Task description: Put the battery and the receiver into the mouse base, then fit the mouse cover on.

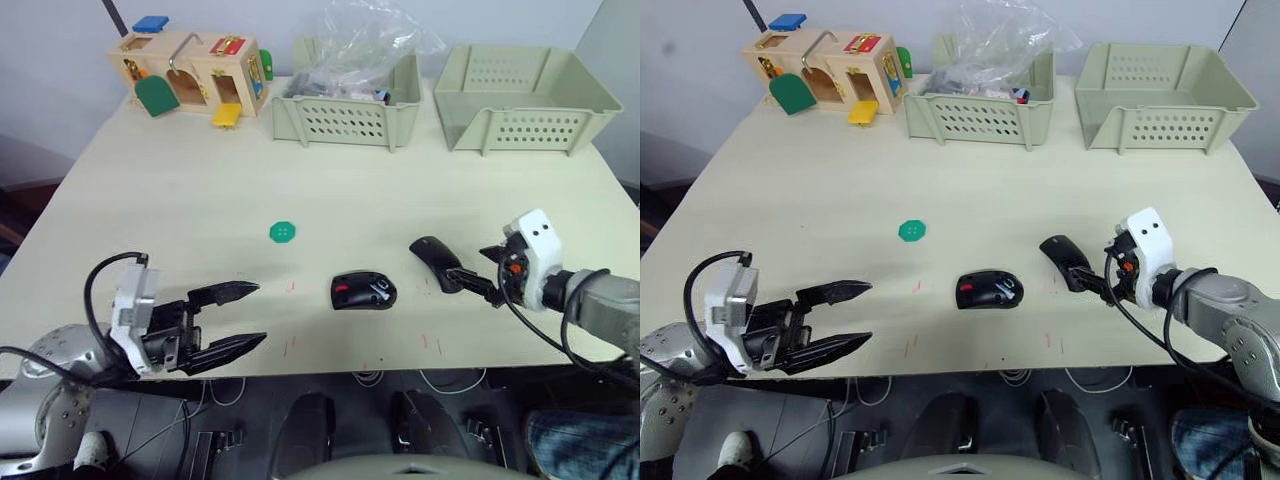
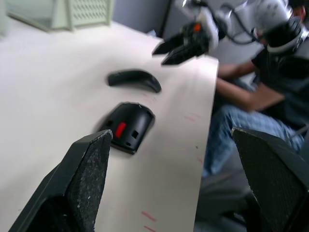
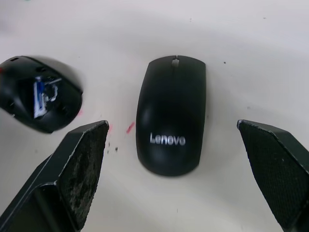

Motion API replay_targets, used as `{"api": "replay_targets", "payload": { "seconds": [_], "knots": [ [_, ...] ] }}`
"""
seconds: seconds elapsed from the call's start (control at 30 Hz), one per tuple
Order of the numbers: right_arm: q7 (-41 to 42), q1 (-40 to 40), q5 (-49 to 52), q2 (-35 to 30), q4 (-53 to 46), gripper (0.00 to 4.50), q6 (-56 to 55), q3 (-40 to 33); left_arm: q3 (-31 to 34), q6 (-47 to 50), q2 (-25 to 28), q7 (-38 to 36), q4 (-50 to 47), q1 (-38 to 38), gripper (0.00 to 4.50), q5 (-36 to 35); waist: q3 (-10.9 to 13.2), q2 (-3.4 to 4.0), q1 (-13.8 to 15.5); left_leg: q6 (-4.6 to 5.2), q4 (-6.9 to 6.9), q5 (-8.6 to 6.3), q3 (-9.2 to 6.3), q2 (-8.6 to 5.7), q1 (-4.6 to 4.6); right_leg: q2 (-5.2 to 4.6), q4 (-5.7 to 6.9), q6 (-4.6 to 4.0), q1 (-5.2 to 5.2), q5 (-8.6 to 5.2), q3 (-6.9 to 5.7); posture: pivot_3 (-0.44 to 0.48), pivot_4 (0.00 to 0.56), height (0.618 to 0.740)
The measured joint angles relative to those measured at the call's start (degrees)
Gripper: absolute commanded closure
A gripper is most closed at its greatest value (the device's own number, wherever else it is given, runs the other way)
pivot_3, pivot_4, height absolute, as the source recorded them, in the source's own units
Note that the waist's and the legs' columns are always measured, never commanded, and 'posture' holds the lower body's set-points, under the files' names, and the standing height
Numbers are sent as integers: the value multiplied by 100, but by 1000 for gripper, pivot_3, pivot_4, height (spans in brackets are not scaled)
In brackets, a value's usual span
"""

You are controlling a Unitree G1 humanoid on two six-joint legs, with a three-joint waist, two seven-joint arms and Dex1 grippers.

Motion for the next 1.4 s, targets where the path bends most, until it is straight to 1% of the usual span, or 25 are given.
{"api": "replay_targets", "payload": {
  "seconds": [0.07,0.17,0.57,0.87,1.4],
  "knots": [
    [-5,-11,-7,2,56,0,120,49,34,-22,-46,58,-11,69,284,-80,0,0,33,0,0,0,-1,-2,-4,-6,-2,1,0,0,-2,0,150,740],
    [-89,-239,-79,154,206,0,320,254,63,-195,-210,205,-111,236,284,-67,-2,-3,-27,0,1,0,7,-1,1,-9,-2,3,1,1,4,0,150,740],
    [-148,-389,-516,413,575,0,405,670,-103,-386,-277,552,-338,420,284,-9,1,1,-8,0,0,0,3,-1,-1,-6,-2,1,-1,0,-1,0,150,740],
    [-144,-389,-749,579,574,0,367,720,-202,-403,-273,645,-391,448,284,-4,1,2,-9,0,0,0,3,0,-2,-6,-2,2,-3,0,-2,0,150,740],
    [-108,-340,-1017,648,563,0,334,722,-252,-511,-267,675,-390,445,284,106,2,2,-9,0,-6,0,6,2,-11,-7,-4,2,-17,-1,0,0,150,740]
  ]
}}
